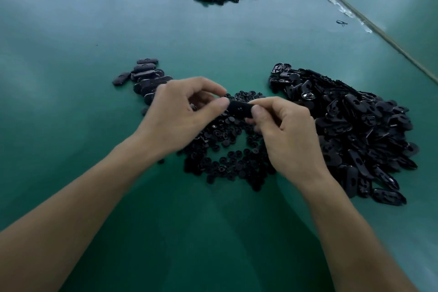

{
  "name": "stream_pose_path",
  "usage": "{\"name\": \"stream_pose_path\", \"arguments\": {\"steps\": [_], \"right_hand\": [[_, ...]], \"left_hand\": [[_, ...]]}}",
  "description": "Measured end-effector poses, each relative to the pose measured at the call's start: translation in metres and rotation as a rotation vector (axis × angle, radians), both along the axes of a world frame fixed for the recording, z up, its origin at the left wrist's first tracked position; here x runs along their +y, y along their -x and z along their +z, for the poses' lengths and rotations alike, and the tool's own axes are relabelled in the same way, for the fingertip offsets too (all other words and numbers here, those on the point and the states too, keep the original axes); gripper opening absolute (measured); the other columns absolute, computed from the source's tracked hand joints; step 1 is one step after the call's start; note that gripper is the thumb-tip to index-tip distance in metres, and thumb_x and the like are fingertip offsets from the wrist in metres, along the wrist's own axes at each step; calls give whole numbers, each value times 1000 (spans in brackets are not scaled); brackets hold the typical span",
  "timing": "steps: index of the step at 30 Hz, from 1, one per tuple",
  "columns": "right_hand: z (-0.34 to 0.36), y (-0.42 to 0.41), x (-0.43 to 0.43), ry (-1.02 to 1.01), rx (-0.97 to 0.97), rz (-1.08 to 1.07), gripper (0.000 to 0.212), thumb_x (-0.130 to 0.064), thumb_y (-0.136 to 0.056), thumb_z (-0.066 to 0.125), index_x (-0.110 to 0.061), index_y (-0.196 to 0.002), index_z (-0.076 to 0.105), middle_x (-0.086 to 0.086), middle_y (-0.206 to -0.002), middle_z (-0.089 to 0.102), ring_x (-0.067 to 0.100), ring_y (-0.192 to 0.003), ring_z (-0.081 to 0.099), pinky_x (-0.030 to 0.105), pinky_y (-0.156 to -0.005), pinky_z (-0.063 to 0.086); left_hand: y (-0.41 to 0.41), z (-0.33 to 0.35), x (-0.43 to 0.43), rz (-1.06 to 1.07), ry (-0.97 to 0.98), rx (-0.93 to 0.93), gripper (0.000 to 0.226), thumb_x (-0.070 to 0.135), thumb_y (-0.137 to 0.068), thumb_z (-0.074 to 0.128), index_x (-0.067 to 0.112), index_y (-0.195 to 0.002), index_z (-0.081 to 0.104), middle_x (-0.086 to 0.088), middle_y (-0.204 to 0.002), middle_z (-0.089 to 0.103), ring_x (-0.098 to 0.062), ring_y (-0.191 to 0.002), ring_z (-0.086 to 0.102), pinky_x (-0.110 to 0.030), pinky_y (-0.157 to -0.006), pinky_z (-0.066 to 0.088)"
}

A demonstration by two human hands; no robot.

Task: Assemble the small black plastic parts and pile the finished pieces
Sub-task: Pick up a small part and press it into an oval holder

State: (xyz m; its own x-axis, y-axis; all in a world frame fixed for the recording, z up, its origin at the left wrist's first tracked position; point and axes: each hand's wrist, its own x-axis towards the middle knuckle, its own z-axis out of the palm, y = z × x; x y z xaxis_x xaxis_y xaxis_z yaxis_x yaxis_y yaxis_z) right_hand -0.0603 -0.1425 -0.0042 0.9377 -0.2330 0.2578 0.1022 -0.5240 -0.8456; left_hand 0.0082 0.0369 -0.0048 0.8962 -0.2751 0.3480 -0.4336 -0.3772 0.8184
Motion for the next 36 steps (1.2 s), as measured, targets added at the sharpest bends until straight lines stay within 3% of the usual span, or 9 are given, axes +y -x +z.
{"name": "stream_pose_path", "arguments": {"steps": [2, 4, 10, 15, 18, 23, 30, 33, 36], "right_hand": [[-1, -1, 3, -81, 19, 66, 17, -16, -99, 60, -22, -103, 75, -8, -90, 75, 9, -89, 71, 39, -87, 57], [-2, -1, 3, -132, 0, 83, 16, -15, -98, 63, -22, -104, 76, -8, -92, 76, 11, -90, 72, 43, -88, 58], [-5, 0, 4, -206, 3, 57, 8, -20, -91, 70, -25, -95, 74, -4, -82, 76, 16, -79, 72, 45, -80, 60], [-3, -1, 3, -298, 15, 80, 9, -15, -88, 74, -23, -90, 74, -4, -82, 77, 11, -77, 72, 33, -78, 59], [-2, -1, 3, -381, 7, 79, 10, -11, -91, 71, -20, -89, 75, -2, -78, 76, 7, -68, 70, 19, -64, 52], [1, 1, 6, -509, 57, 139, 7, -9, -95, 66, -15, -92, 68, 2, -80, 78, 14, -70, 74, 20, -60, 53], [-8, 2, 6, 167, -31, 14, 10, -18, -89, 74, -23, -96, 78, -17, -74, 69, -1, -73, 66, 13, -70, 51], [-9, 4, 9, 345, 39, 66, 12, -32, -86, 77, -27, -97, 78, -12, -82, 63, 7, -79, 59, 33, -76, 54], [-8, 7, 13, 453, 119, 130, 20, -43, -86, 75, -29, -101, 76, -12, -88, 58, 8, -91, 52, 32, -79, 50]], "left_hand": [[6, 3, -6, -95, 75, 87, 9, 30, -85, 73, 28, -93, 76, 9, -77, 75, -6, -67, 66, -24, -67, 56], [9, 4, -9, -138, 146, 142, 8, 16, -88, 76, 23, -91, 76, -1, -78, 76, -18, -67, 69, -32, -66, 60], [12, 3, -10, -199, 332, 367, 16, -2, -85, 74, 10, -96, 73, -5, -78, 76, -13, -71, 73, -23, -69, 60], [14, 5, -13, -194, 397, 387, 13, -1, -85, 73, 9, -93, 73, -6, -78, 76, -14, -69, 72, -23, -66, 59], [13, 4, -13, -198, 453, 414, 13, 6, -85, 73, 10, -97, 73, -8, -81, 77, -15, -70, 72, -23, -69, 59], [13, 2, -12, -203, 427, 355, 26, 10, -79, 80, 15, -103, 71, -2, -83, 77, -9, -72, 70, -20, -73, 57], [10, -1, -14, -107, 460, 305, 21, -2, -96, 61, 17, -100, 69, 3, -77, 71, -18, -74, 75, -26, -68, 60], [9, -2, -14, -91, 458, 283, 25, -2, -99, 56, 17, -106, 68, 3, -78, 60, -10, -70, 69, -23, -66, 59], [7, -4, -13, -77, 420, 232, 26, -2, -97, 59, 19, -111, 68, 5, -78, 63, -7, -71, 66, -21, -67, 57]]}}
